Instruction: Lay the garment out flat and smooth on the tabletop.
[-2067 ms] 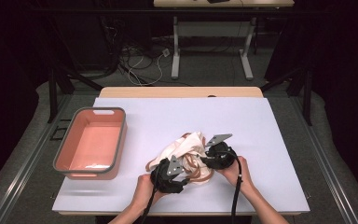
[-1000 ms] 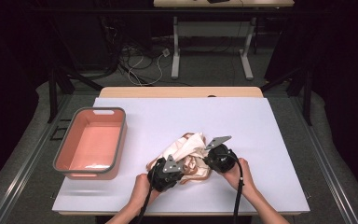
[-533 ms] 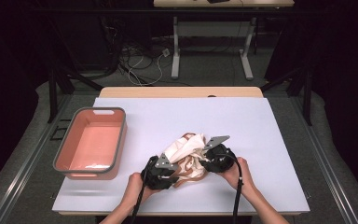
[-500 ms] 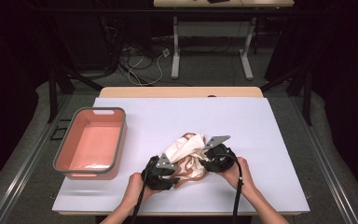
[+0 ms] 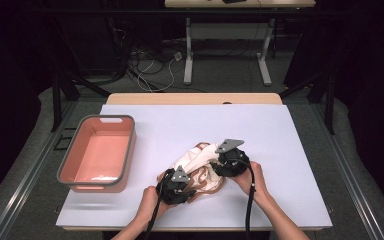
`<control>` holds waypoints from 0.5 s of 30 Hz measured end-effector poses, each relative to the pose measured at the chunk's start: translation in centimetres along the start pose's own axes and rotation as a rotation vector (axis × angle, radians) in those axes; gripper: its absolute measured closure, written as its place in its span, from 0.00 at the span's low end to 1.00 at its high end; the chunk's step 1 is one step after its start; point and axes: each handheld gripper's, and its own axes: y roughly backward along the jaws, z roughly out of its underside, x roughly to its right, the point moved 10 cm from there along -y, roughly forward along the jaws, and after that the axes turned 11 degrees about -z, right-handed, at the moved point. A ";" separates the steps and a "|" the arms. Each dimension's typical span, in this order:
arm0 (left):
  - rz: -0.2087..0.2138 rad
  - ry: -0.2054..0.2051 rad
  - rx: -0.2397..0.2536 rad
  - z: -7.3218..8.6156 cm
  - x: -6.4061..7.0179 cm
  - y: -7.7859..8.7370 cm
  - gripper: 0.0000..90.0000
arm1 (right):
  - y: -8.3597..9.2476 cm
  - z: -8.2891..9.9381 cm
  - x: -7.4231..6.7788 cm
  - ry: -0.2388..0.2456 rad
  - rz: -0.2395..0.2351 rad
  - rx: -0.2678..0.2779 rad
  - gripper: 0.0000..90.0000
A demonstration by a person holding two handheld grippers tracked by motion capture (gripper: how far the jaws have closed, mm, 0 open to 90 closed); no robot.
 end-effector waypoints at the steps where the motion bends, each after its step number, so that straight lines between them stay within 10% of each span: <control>1: -0.001 0.001 0.001 0.0 0.0 0.0 0.87 | -0.1 0.0 0.0 0.005 0.001 -0.006 0.53; 7: -0.008 0.017 0.001 0.1 -0.3 0.2 0.94 | -0.6 -0.6 -0.2 0.045 0.028 -0.032 0.53; 15: -0.028 0.036 -0.006 0.4 -1.2 0.6 0.96 | -1.7 -0.5 -0.6 0.067 0.015 -0.065 0.98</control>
